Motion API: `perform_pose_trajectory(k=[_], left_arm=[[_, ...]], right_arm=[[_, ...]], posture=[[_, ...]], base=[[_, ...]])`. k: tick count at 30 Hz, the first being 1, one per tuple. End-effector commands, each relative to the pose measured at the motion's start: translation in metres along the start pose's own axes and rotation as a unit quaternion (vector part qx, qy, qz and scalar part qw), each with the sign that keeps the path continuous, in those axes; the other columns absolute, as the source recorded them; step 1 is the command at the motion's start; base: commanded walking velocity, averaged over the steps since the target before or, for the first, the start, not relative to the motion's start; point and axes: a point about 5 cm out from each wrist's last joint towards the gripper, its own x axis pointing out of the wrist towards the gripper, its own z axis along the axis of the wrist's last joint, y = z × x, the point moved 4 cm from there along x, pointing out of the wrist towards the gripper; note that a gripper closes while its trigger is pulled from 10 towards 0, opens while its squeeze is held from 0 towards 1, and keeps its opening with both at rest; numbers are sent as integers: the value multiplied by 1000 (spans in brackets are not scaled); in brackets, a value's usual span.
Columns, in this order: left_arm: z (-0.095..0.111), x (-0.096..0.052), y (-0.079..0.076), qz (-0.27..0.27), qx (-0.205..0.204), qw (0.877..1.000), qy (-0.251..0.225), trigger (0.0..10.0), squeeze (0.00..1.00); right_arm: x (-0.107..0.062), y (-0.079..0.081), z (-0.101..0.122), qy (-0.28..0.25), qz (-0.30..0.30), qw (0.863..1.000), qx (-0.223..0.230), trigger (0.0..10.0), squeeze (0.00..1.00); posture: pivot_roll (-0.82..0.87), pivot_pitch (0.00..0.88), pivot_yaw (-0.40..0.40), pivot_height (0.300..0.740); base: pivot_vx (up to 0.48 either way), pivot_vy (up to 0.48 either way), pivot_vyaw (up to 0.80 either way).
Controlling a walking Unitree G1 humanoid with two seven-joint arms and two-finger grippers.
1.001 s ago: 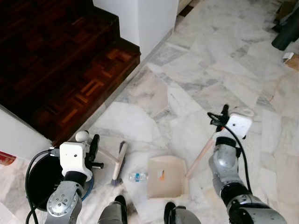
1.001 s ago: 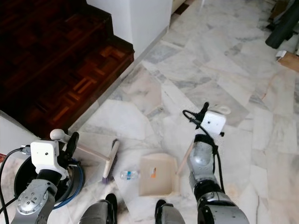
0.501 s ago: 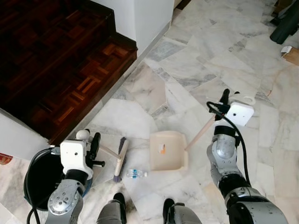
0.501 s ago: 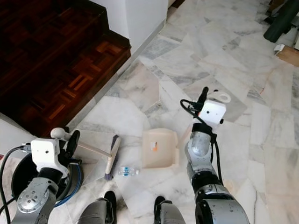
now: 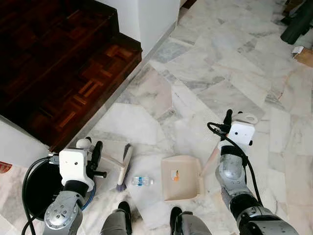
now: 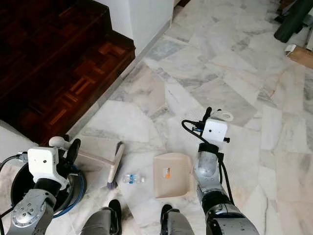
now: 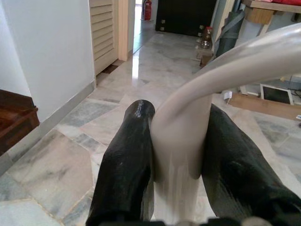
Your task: Sweep floor
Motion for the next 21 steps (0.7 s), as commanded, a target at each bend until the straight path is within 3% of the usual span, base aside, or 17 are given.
perform_pose_trajectory(k=[1, 9, 11, 14, 18, 21], left_arm=[[-9, -7, 5, 4, 8, 1000, 30, 10000, 0], [-18, -6, 5, 1, -24, 997, 74, 10000, 0], [-24, -6, 7, -1, -9, 995, 97, 10000, 0], [-45, -11, 7, -26, 42, 983, 176, 10000, 0], [-44, -8, 8, -33, 48, 978, 203, 10000, 0], [-44, -6, 3, -37, 22, 972, 230, 10000, 0]], right_arm=[[-18, 0, -25, 51, 11, 998, -25, 10000, 0], [-20, -1, -28, 56, 4, 998, -32, 10000, 0], [-21, -2, -29, 58, 3, 998, -33, 10000, 0], [-23, -3, -30, 59, 0, 998, -34, 10000, 0], [-24, -5, -31, 60, -3, 998, -34, 10000, 0], [-25, -4, -32, 62, -4, 997, -35, 10000, 0]], posture=[[263, 359, -19, 740], [260, 361, -19, 740], [258, 360, -19, 740], [253, 361, -18, 740], [256, 360, -18, 740], [254, 359, -16, 740]], base=[[0, 0, 0], [0, 0, 0], [0, 0, 0], [0, 0, 0], [0, 0, 0], [0, 0, 0]])
